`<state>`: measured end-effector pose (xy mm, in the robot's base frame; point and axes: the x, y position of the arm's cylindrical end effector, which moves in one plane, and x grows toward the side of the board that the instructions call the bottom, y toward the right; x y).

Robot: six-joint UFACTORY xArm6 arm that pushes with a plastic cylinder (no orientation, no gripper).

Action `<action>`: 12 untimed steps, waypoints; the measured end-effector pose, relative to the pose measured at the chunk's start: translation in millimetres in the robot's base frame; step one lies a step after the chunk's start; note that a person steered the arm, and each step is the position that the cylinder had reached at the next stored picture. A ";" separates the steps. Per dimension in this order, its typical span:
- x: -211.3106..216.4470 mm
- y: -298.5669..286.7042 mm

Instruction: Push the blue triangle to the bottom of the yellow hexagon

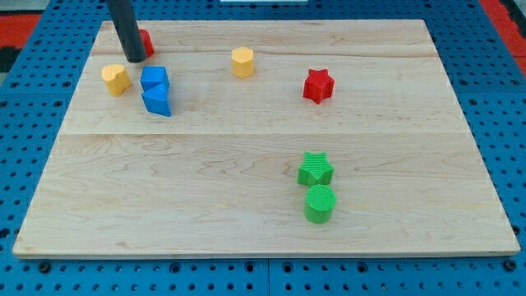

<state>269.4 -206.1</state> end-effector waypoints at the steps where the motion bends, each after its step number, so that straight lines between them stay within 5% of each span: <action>1: -21.8 -8.6; 5: -19.7 -5.3; 7: 3.2 -66.6; 8: 67.5 -79.6; 10: 141.6 -10.2; 12: 131.6 24.8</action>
<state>401.0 -181.2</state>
